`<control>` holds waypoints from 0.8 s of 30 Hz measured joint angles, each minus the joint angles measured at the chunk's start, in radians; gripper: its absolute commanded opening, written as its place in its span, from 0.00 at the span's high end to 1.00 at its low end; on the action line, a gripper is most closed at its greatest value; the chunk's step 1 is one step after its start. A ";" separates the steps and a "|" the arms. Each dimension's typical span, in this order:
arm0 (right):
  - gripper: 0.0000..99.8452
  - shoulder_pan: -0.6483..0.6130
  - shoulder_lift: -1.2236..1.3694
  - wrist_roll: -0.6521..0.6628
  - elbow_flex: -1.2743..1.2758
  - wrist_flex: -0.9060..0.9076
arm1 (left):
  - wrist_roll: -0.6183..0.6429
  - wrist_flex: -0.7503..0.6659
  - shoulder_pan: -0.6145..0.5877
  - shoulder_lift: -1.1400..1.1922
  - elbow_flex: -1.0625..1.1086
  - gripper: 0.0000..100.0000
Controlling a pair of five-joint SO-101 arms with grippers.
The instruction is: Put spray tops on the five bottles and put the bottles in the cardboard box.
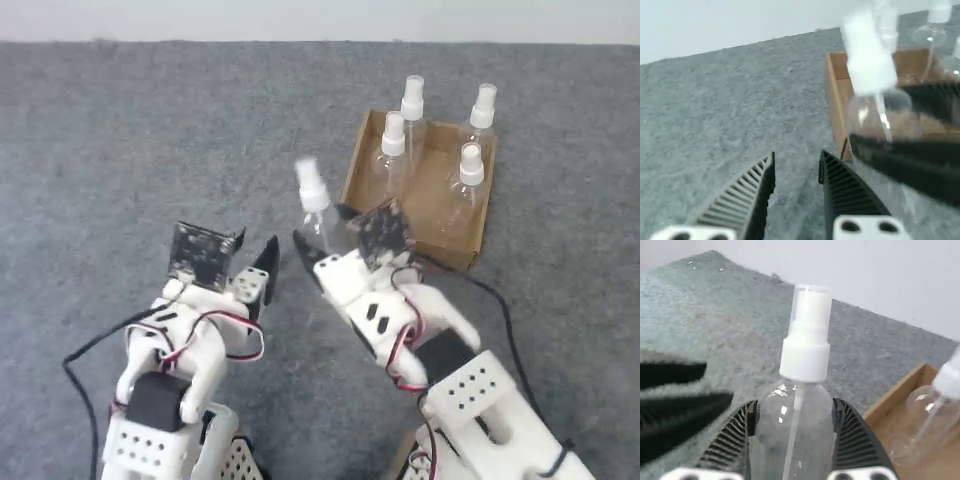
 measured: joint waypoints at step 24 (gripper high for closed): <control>0.99 -0.063 0.315 0.091 -0.485 0.345 | -0.021 -0.002 0.087 -0.055 0.028 0.71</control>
